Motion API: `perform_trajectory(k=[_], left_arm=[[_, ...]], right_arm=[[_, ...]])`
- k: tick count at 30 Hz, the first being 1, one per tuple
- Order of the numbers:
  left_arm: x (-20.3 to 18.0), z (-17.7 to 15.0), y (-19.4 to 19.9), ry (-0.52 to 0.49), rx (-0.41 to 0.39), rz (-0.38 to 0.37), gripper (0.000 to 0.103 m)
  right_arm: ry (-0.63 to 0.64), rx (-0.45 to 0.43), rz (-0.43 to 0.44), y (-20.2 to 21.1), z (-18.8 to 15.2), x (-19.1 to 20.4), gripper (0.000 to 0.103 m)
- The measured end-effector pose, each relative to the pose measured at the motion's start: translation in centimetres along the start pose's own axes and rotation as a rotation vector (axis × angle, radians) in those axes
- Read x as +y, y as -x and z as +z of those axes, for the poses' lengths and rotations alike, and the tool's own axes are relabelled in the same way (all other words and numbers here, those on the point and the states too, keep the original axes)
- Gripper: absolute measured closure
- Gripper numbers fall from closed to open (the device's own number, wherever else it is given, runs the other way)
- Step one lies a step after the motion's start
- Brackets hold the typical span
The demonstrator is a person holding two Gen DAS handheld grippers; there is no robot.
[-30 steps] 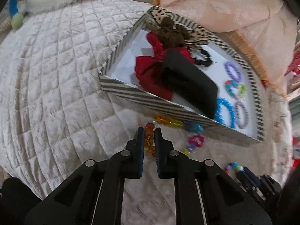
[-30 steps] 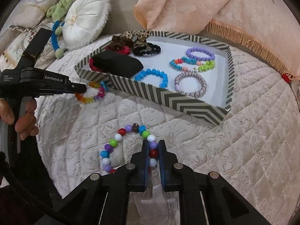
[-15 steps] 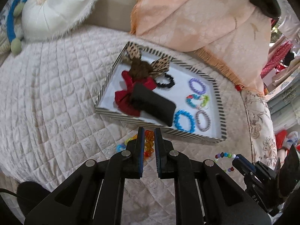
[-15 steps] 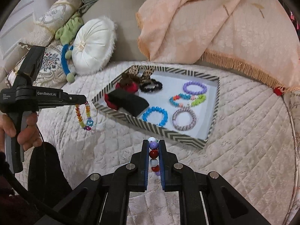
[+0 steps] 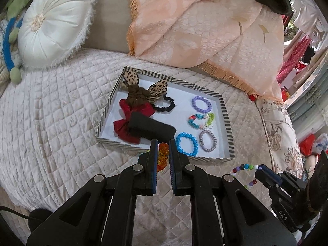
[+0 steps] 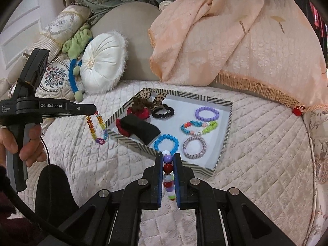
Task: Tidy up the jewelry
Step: 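Grasp the orange beaded bracelet with the left gripper while the right lifts the multicolour bracelet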
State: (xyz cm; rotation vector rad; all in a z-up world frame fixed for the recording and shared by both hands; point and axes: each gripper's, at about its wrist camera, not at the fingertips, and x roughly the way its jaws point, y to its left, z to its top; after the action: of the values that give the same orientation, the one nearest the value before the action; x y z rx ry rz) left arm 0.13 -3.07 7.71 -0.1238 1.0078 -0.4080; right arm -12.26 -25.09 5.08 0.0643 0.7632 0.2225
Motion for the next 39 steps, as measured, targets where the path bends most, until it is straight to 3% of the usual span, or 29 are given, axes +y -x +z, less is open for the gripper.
perform_trajectory(k=[22, 29, 30, 32, 33, 36, 39], left_arm=[[-3.3, 3.4, -3.6, -0.061, 0.020, 0.022, 0.094], [-1.8, 1.5, -4.4, -0.075, 0.091, -0.030, 0.092], [-1.2, 0.8, -4.4, -0.086, 0.101, -0.030, 0.090], [0.1, -0.4, -4.8, -0.091, 0.131, -0.025, 0.057], [0.9, -1.0, -5.2, -0.083, 0.153, -0.023, 0.052], [3.3, -2.5, -7.0, -0.024, 0.218, 0.013, 0.052], [4.7, -3.0, -8.5, 0.036, 0.223, 0.036, 0.052]], right_arm=[[-0.042, 0.024, 0.004, -3.7, 3.4, -3.3, 0.094], [-0.041, 0.035, 0.036, -5.2, 4.0, -3.4, 0.094], [-0.042, 0.037, 0.041, -5.4, 4.0, -3.4, 0.094], [-0.046, 0.040, 0.051, -5.8, 4.0, -3.3, 0.094], [-0.046, 0.041, 0.055, -5.9, 4.1, -3.2, 0.094], [-0.049, 0.044, 0.061, -6.3, 4.2, -3.1, 0.094], [-0.048, 0.049, 0.068, -6.5, 4.2, -2.8, 0.094]])
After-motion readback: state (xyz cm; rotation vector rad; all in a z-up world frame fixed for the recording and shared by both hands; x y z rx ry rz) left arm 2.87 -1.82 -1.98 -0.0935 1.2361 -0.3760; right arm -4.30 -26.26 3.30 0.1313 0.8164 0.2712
